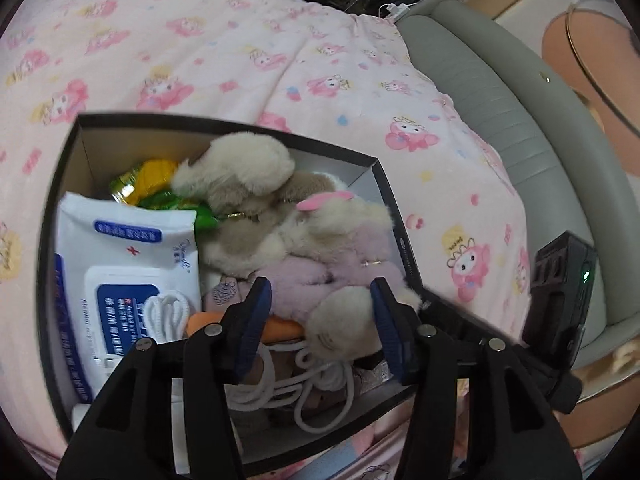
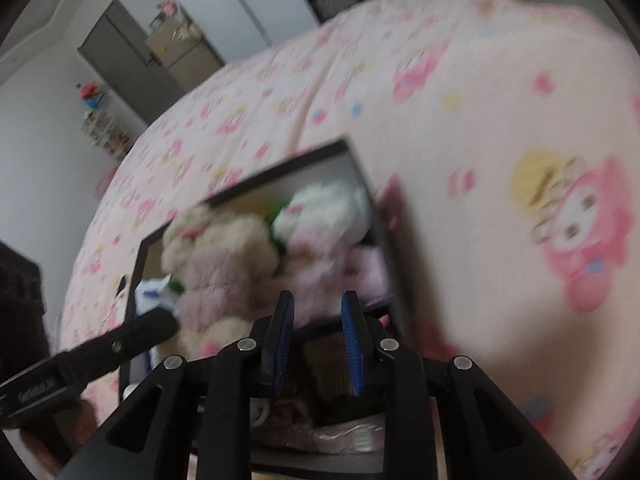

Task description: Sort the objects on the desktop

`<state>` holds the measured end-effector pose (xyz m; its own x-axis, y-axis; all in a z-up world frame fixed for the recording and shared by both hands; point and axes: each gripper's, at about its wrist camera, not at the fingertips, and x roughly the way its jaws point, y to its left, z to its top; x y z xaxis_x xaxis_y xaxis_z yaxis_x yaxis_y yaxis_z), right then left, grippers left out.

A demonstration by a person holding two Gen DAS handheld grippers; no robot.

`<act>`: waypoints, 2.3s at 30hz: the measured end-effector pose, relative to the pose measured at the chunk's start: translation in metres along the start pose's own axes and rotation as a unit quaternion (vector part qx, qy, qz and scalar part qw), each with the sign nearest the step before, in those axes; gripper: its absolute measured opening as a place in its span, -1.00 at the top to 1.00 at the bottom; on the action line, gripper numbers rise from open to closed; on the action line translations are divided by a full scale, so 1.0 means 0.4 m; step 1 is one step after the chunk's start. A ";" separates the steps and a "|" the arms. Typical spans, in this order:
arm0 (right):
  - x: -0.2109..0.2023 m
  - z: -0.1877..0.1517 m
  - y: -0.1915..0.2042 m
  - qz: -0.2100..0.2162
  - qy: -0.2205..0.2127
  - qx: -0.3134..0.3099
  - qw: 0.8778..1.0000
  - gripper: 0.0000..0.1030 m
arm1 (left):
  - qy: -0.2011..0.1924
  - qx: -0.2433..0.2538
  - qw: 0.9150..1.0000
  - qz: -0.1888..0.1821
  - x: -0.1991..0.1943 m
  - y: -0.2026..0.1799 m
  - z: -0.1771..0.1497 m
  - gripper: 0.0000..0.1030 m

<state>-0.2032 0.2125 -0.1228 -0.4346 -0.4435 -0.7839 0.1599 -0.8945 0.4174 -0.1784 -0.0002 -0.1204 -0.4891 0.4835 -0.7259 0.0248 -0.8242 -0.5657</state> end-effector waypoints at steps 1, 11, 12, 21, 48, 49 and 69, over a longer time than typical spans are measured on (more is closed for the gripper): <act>0.003 -0.002 0.004 -0.003 -0.001 -0.006 1.000 0.59 | 0.002 -0.004 1.000 -0.007 0.009 0.004 0.002 0.00; 0.032 0.004 0.027 0.024 -0.005 -0.019 1.000 0.59 | 0.011 0.031 0.999 -0.015 0.079 -0.062 0.038 0.24; 0.038 0.010 0.033 0.012 -0.009 -0.026 1.000 0.60 | 0.013 0.028 0.999 -0.014 0.089 -0.061 0.044 0.24; 0.028 0.057 0.021 0.018 -0.053 -0.003 0.998 0.61 | 0.002 0.012 0.999 -0.049 0.095 -0.075 0.097 0.21; 0.043 0.052 -0.003 -0.055 -0.041 -0.009 0.998 0.61 | -0.020 0.042 0.999 0.026 0.104 -0.079 0.091 0.28; 0.038 0.051 0.004 -0.059 -0.042 -0.013 0.997 0.61 | -0.022 0.053 0.998 0.030 0.093 -0.087 0.087 0.25; -0.369 -0.117 0.260 -0.108 -0.183 -0.044 0.976 -0.51 | -0.222 0.165 0.946 0.168 -0.475 -0.226 -0.086 -0.99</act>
<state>-0.0811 0.1825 0.0148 -0.7511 -0.2084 -0.6264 0.0980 -0.9736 0.2063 -0.0577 -0.0077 0.0553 -0.8218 0.0670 -0.5658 0.0058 -0.9920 -0.1259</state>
